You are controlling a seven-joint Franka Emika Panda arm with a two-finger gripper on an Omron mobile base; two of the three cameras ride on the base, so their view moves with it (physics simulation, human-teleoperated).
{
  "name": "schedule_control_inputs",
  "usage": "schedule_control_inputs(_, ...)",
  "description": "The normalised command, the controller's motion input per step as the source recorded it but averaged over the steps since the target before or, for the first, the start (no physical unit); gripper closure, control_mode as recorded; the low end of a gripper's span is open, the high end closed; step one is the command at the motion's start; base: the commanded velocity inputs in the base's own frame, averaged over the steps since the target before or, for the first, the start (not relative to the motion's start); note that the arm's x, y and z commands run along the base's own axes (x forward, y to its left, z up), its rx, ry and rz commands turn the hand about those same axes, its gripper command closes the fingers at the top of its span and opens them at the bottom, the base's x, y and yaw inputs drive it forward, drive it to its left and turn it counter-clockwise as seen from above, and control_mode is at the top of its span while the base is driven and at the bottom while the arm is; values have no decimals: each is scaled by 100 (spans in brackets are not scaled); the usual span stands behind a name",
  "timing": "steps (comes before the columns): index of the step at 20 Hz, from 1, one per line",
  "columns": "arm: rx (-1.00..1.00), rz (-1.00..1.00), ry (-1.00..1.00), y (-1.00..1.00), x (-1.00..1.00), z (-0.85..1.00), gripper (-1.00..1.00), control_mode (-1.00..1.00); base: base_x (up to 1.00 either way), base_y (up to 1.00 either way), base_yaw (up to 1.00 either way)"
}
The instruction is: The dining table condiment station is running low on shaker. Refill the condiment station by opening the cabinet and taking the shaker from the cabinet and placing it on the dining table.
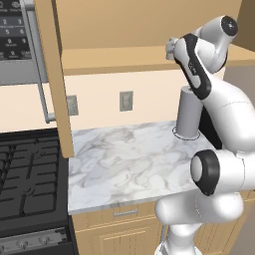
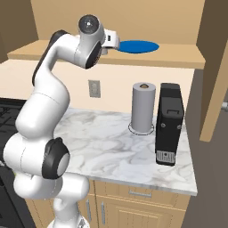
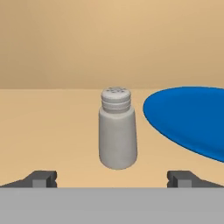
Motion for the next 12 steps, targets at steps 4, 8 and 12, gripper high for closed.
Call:
schedule_control_inputs(4,0,0,0,0,30,0,-100,-100,0,0,0)
schedule_control_inputs(8,0,0,0,0,29,0,-100,-100,0,0,0)
schedule_control_inputs(12,0,0,0,0,27,0,-100,-100,0,0,0)
